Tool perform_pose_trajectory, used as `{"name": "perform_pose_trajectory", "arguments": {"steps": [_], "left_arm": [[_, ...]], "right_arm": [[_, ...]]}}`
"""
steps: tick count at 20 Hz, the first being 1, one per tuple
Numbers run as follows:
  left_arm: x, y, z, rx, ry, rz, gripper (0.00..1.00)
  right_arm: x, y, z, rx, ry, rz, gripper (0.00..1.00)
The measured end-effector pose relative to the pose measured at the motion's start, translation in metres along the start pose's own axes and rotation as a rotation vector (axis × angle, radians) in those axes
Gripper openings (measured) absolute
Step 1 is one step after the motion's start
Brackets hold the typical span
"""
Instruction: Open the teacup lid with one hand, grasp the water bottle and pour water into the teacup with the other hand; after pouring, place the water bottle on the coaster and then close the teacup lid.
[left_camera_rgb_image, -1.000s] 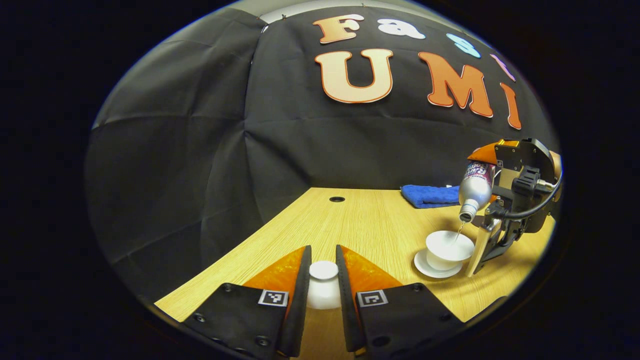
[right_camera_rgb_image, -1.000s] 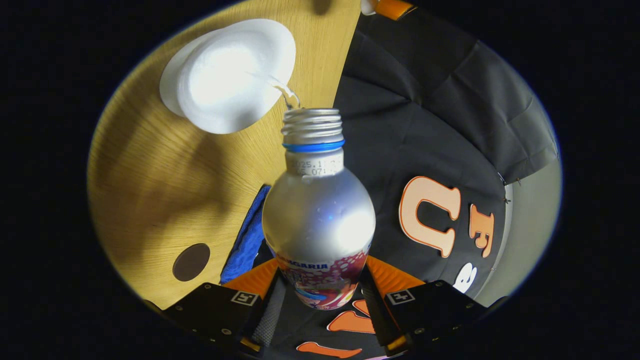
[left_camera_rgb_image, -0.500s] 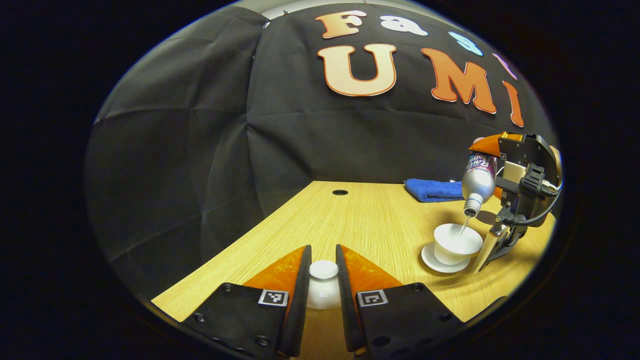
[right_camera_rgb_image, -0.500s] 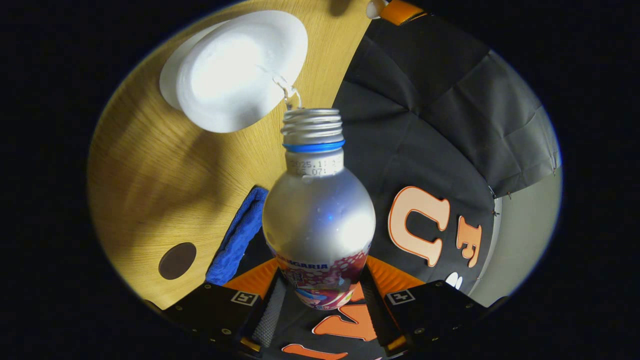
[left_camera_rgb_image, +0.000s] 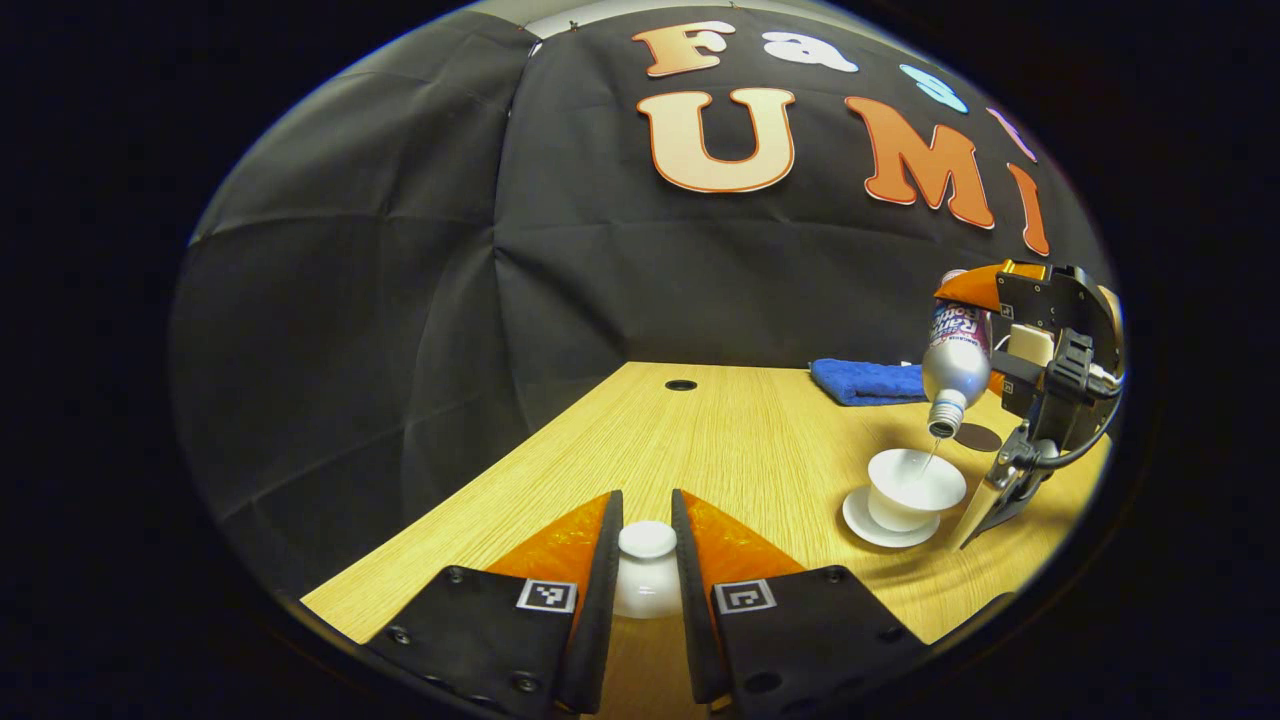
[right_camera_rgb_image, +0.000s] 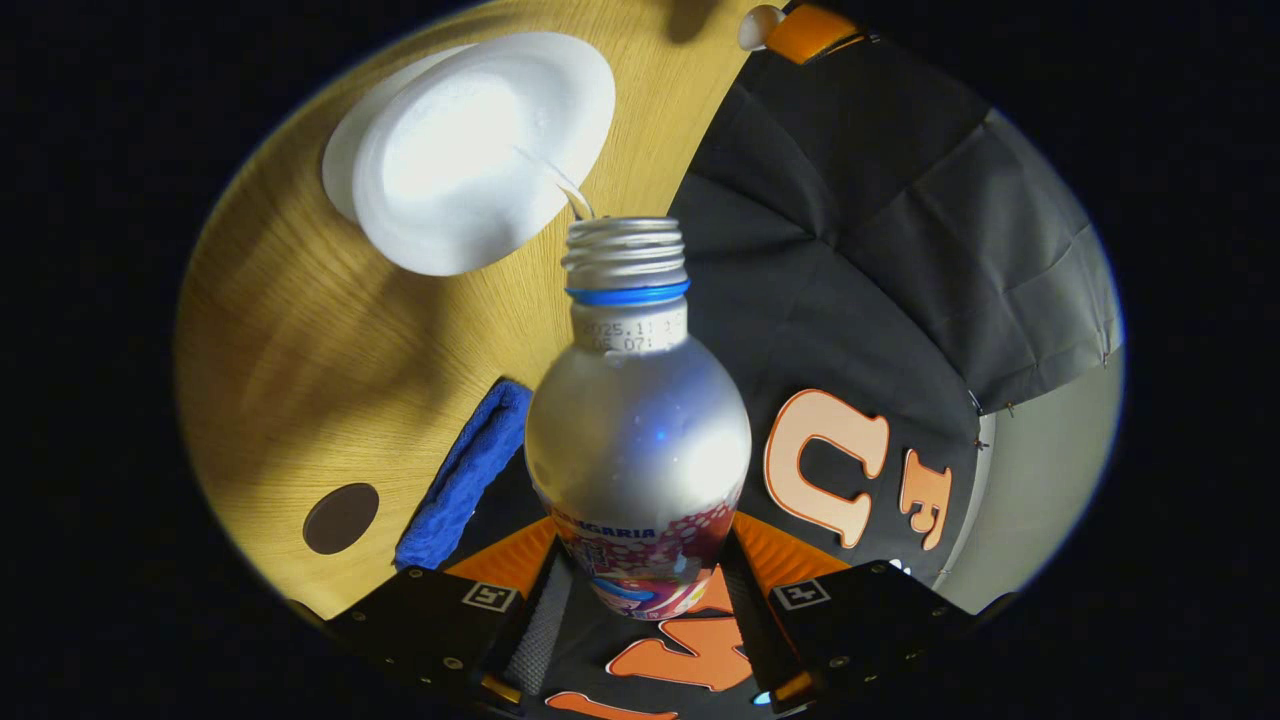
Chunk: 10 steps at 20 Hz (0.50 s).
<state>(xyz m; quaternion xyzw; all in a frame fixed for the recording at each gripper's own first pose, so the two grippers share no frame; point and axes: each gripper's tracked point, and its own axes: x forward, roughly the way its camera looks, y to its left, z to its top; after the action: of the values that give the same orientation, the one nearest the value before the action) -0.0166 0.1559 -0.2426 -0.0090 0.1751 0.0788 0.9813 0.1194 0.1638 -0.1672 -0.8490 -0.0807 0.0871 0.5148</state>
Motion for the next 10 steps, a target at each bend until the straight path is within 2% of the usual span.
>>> {"name": "perform_pose_trajectory", "arguments": {"steps": [2,3,4,5,10], "left_arm": [[-0.001,0.001,0.001,0.001,-0.002,0.003,0.32],[-0.001,0.001,0.001,0.002,-0.003,0.005,0.36],[-0.001,0.000,0.001,0.003,-0.004,0.005,0.33],[-0.003,0.001,0.003,0.002,-0.006,0.006,0.36],[-0.005,0.000,0.005,0.000,-0.013,0.003,0.36]], "right_arm": [[0.000,-0.001,0.000,-0.002,0.001,-0.012,0.77],[0.001,-0.001,-0.001,-0.002,0.003,-0.017,0.77],[0.001,-0.002,-0.001,-0.009,0.003,-0.023,0.77],[0.001,-0.005,0.000,-0.024,0.000,-0.032,0.77],[0.005,-0.011,-0.003,-0.052,-0.004,-0.050,0.77]]}}
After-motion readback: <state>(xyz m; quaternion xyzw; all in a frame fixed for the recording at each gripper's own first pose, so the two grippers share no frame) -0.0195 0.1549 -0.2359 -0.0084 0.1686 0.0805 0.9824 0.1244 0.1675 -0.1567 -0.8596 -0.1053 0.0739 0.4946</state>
